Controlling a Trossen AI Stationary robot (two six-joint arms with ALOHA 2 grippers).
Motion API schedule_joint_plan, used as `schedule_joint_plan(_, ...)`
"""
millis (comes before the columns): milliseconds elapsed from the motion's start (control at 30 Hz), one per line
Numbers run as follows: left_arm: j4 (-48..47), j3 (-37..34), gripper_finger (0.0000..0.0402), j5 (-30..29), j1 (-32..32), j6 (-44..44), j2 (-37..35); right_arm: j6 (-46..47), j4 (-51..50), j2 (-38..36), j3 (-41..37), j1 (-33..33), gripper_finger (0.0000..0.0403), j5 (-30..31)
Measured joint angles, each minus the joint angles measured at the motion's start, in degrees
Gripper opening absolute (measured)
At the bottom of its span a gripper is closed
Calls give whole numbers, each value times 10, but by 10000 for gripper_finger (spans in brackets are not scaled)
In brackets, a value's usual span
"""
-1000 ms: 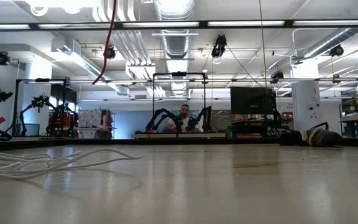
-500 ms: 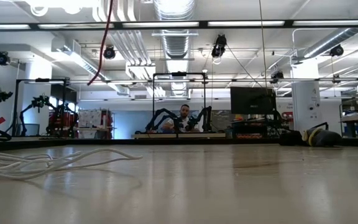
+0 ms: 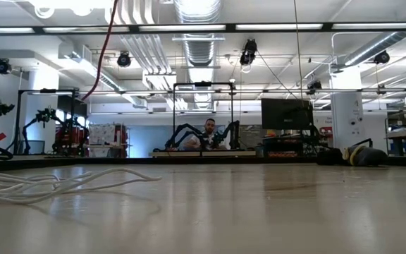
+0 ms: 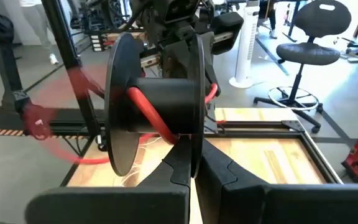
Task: Coil cords
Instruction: Coil the red wire onto the spool
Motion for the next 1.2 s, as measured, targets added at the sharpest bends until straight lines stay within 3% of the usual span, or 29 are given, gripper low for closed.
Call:
schedule_joint_plan(200, 36, 0, 1, 0, 1, 18, 4, -10, 3, 18, 0, 5, 0, 0)
schedule_joint_plan(533, 7, 0, 10, 0, 1, 26, 4, -31, 5, 15, 0, 5, 0, 29)
schedule_joint_plan(667, -11, -9, 33, 1, 1, 20, 6, -40, -4, 10, 0, 5, 0, 65)
schedule_joint_plan(867, -3, -74, 100, 70, 1, -31, 5, -50, -30, 1, 0, 5, 0, 86)
schedule_joint_plan(1000, 158, -157, 158, 112, 1, -12, 5, -54, -40, -1, 0, 5, 0, 96)
schedule_joint_plan(1200, 676, -335, 228, 210, 27, 96, 44, -56, -36, -1, 0, 5, 0, 97)
